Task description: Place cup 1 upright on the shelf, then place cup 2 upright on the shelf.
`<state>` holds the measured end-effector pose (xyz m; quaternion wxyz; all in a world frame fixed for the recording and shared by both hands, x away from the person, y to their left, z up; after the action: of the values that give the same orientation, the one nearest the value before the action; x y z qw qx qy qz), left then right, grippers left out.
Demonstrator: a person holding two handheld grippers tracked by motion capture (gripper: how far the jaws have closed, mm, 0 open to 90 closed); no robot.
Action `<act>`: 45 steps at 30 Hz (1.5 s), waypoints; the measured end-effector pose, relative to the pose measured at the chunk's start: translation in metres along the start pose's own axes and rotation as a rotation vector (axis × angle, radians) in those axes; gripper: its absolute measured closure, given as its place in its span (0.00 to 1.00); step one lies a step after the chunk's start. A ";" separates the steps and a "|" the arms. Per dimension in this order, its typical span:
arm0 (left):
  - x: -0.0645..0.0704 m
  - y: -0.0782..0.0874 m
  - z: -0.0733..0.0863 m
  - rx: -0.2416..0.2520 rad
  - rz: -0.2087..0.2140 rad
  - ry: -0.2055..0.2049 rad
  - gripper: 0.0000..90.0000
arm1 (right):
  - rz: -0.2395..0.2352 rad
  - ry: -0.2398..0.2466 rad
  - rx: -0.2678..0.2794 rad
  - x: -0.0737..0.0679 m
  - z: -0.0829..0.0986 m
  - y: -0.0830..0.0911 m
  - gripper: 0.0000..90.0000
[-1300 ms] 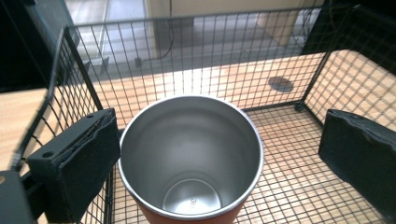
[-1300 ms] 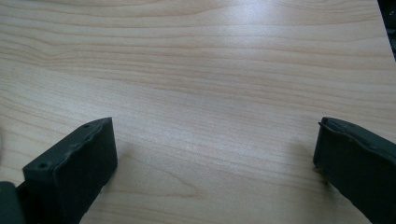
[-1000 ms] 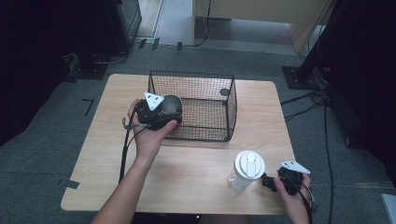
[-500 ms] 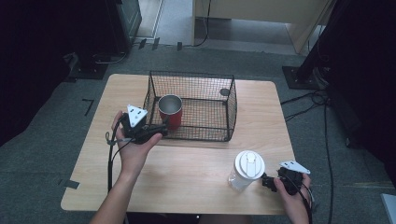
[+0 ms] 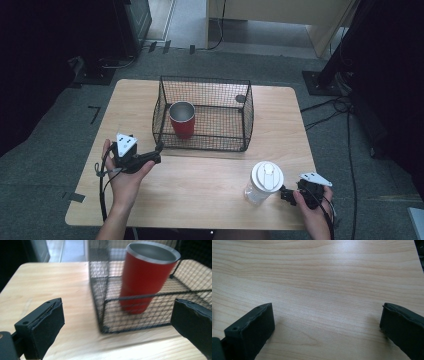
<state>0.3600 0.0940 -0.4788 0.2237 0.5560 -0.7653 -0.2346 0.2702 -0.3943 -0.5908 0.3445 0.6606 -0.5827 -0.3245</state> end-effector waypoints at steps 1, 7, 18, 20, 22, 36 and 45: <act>-0.004 0.000 0.004 -0.004 -0.008 0.001 0.00 | 0.000 0.000 0.000 0.000 0.000 0.000 0.00; -0.027 0.003 0.025 -0.035 -0.035 0.022 0.00 | 0.000 0.000 0.000 0.000 0.000 0.000 0.00; -0.057 0.010 0.063 -0.085 -0.035 0.055 0.00 | 0.000 0.000 0.000 0.000 0.000 0.000 0.00; -0.060 0.011 0.065 -0.087 -0.034 0.058 0.00 | 0.000 0.001 0.000 0.000 0.000 0.000 0.00; -0.068 0.012 0.075 -0.104 -0.044 0.064 0.00 | 0.001 0.000 0.000 0.000 0.000 0.000 0.00; -0.079 0.013 0.103 -0.211 -0.074 0.042 0.00 | 0.067 0.044 0.026 -0.004 0.006 0.014 0.00; -0.079 0.003 0.119 -0.298 -0.084 0.006 0.00 | 0.032 0.055 0.061 -0.009 0.008 0.034 0.00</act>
<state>0.3086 0.1837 -0.5778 0.2959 0.5490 -0.6975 -0.3529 0.2440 -0.3885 -0.5659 0.3452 0.6701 -0.5932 -0.2825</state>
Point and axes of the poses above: each handheld gripper's, and its own axes: y roughly backward along the jaws, z roughly out of its underside, x roughly to its right, the point moved 9 cm from there along -y, roughly forward along the jaws, and after that the axes turned 12 degrees about -x, right-handed, at the moved point
